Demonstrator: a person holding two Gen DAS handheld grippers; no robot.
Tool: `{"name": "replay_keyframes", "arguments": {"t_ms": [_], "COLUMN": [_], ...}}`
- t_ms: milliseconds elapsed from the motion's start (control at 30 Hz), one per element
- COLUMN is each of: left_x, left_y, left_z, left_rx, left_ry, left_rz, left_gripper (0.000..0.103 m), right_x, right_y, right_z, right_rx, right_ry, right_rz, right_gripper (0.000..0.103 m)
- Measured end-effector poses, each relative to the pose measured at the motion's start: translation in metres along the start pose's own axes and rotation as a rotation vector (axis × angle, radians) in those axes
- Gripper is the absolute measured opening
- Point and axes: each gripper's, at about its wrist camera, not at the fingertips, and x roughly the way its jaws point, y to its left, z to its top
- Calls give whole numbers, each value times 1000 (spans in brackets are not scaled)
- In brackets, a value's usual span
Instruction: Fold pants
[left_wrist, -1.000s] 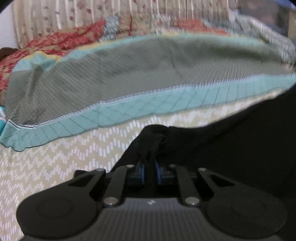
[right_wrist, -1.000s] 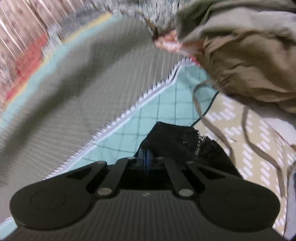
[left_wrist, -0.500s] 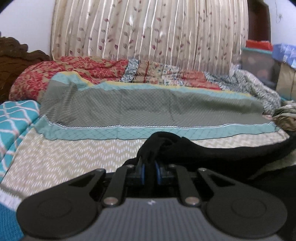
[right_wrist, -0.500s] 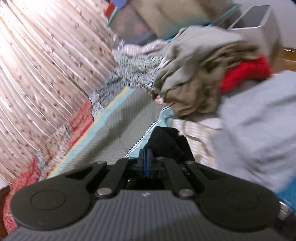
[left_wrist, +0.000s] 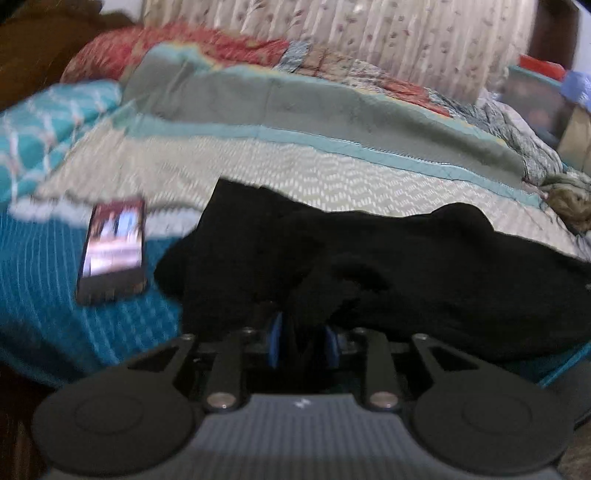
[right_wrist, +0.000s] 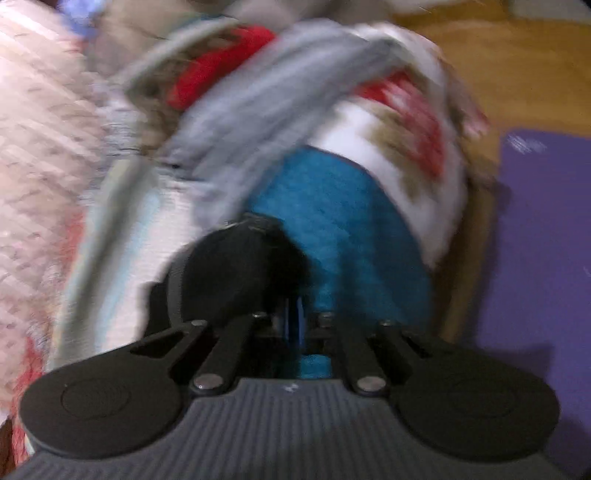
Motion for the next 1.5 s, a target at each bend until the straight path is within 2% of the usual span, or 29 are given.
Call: {"name": "replay_keyframes", "arguments": {"t_ms": [67, 100, 167, 233, 333, 400, 467, 533, 600, 700, 733, 767, 867, 933, 1033, 1100, 1133, 1200, 1233, 1300, 1400, 1467, 1500], "left_x": [-13, -20, -32, -37, -35, -28, -19, -5, 8, 10, 9, 6, 2, -2, 3, 12, 18, 31, 37, 45, 48, 51, 51], "left_y": [11, 18, 34, 50, 72, 87, 97, 99, 101, 107, 110, 113, 120, 121, 118, 113, 110, 104, 102, 99, 103, 107, 110], "left_z": [1, 4, 11, 14, 16, 18, 25, 32, 33, 24, 20, 15, 3, -1, -6, -4, -2, 4, 7, 10, 9, 7, 6], "left_rx": [-77, -120, -210, -289, -395, -466, -488, -472, -484, -528, -556, -593, -695, -749, -822, -850, -854, -848, -837, -822, -841, -859, -872], "left_ry": [-32, -56, -99, -118, -121, -105, -93, -30, 51, 77, 86, 94, 111, 109, 120, 123, 129, 151, 162, 179, 192, 191, 183], "left_rz": [-38, -56, -80, -109, -108, -101, -93, -82, -71, -99, -113, -133, -225, -285, -375, -412, -417, -396, -386, -366, -357, -351, -364], "left_gripper": [30, 32, 51, 54, 54, 54, 54, 60, 61, 63, 67, 73, 76, 78, 80, 82, 87, 89, 88, 80, 59, 20, 12], "right_x": [-6, -11, -20, -26, -25, -18, -17, -10, -15, -24, -25, -25, -24, -28, -38, -39, -37, -31, -27, -19, -9, -2, 1], "right_y": [-2, 1, 13, 24, 35, 41, 42, 48, 43, 46, 47, 48, 51, 63, 114, 152, 172, 210, 231, 266, 312, 332, 337], "right_z": [4, 5, 9, 9, 5, 1, -6, -9, -22, -35, -39, -42, -46, -52, -77, -102, -119, -159, -185, -236, -325, -381, -404], "right_rx": [48, 31, -30, -70, -107, -128, -134, -136, -135, -169, -178, -184, -152, -164, -402, -564, -642, -786, -867, -998, -1183, -1277, -1313], "right_ry": [-63, -98, -154, -184, -176, -155, -136, -113, -97, -87, -87, -86, -67, -62, -39, 42, 99, 232, 308, 433, 619, 725, 763], "right_rz": [-8, -7, -3, 19, 52, 58, 61, 59, 69, 65, 59, 52, 66, 162, 344, 455, 512, 604, 644, 700, 800, 840, 845], "right_gripper": [26, 27, 27, 27, 27, 28, 28, 28, 28, 28, 28, 28, 28, 28, 28, 28, 28, 28, 28, 28, 28, 28, 27]}}
